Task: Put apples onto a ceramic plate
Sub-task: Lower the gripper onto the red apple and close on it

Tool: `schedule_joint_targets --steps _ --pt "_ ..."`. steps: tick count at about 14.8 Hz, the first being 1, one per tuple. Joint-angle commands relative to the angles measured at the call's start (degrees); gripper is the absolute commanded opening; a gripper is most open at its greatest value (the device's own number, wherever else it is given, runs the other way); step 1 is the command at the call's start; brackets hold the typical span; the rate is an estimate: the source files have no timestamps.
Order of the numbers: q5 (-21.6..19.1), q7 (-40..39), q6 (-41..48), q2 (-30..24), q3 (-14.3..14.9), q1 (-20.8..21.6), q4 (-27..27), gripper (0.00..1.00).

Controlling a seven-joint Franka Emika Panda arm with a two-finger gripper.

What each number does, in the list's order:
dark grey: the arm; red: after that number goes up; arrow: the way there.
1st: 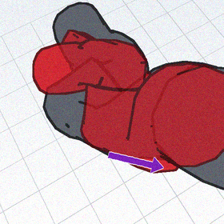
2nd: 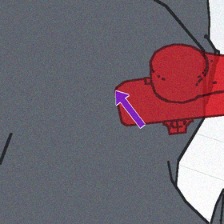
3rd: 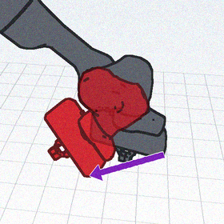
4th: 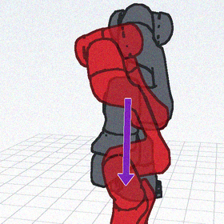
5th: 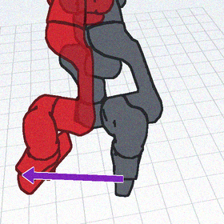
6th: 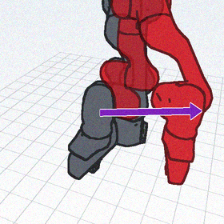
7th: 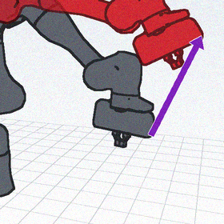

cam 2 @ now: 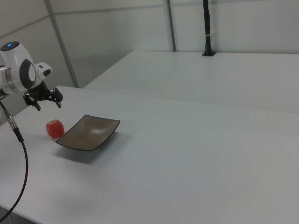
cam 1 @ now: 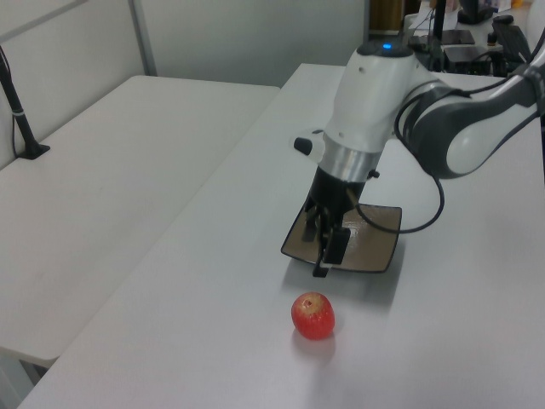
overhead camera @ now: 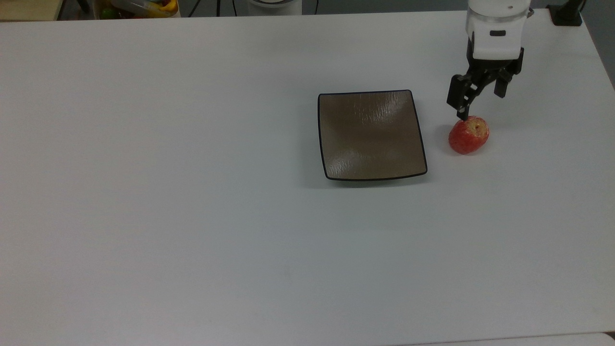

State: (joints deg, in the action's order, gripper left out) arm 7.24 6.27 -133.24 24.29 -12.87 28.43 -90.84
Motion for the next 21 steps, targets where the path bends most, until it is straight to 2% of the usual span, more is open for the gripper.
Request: schedule_joint_targets --steps 1,5,13,16,17,18,19,21 --pt "3.3 1.5 -0.5 4.7 0.4 1.4 4.2 1.00" --pt "4.9 1.6 -1.8 6.9 0.4 2.9 4.4 1.00" --pt "8.8 1.5 -2.1 9.8 0.4 3.2 4.4 1.00" --pt "9.0 1.6 -2.1 10.3 0.4 3.2 4.4 0.99" --pt "9.4 1.6 -2.1 10.4 0.4 3.6 4.4 0.89" --pt "10.4 1.5 -2.1 10.4 0.4 3.9 4.3 0.66" --pt "10.9 1.6 -2.1 10.4 0.4 3.9 4.2 0.48" --pt "11.2 2.3 -2.1 10.4 0.4 4.0 4.0 0.47"
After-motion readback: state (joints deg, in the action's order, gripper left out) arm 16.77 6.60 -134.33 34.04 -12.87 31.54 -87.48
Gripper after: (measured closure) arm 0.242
